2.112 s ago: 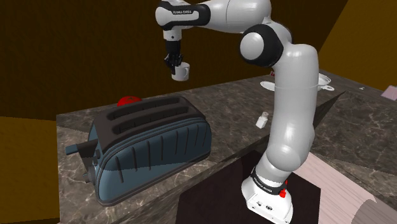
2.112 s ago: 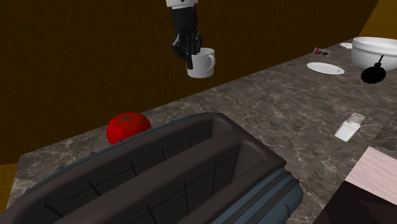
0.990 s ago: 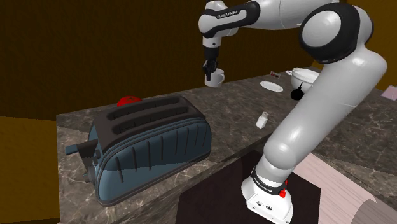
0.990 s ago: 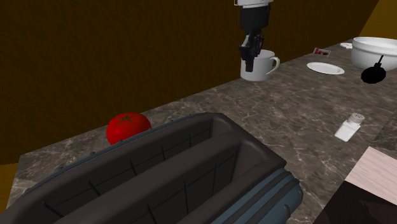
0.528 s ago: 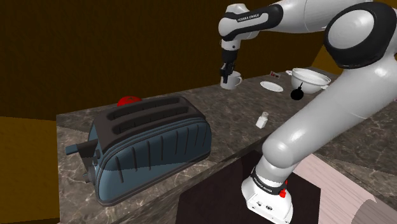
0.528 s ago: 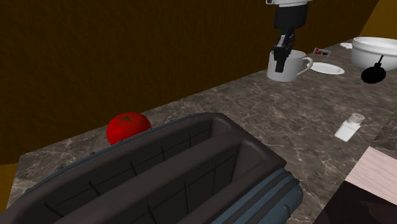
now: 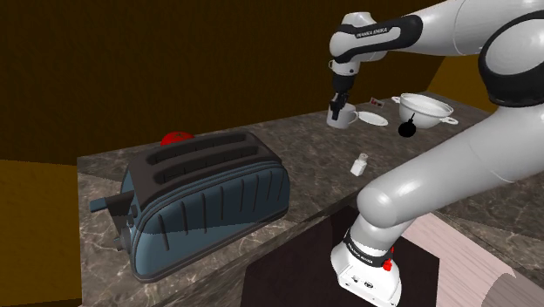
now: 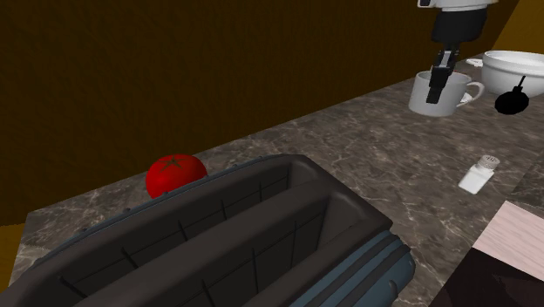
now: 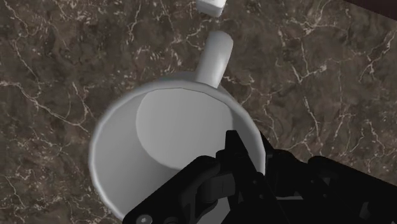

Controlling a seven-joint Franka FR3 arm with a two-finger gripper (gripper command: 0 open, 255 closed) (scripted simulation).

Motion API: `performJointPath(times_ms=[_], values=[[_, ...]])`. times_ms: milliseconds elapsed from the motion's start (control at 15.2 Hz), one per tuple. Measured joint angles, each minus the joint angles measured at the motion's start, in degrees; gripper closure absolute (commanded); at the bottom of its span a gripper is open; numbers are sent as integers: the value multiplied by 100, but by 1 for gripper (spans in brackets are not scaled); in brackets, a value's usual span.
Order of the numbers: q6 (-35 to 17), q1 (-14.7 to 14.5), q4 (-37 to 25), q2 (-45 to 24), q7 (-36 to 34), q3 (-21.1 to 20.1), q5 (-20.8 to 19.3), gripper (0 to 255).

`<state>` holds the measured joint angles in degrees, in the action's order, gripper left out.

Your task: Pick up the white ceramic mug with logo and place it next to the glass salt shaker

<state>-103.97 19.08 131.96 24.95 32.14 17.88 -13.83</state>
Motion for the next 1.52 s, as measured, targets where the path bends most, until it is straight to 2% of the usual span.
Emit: performJointPath(times_ms=[330, 1518], values=[[-110, 228, 283, 249, 377, 302, -245, 255], [-1602, 276, 1365, -169, 255, 558, -412, 255]])
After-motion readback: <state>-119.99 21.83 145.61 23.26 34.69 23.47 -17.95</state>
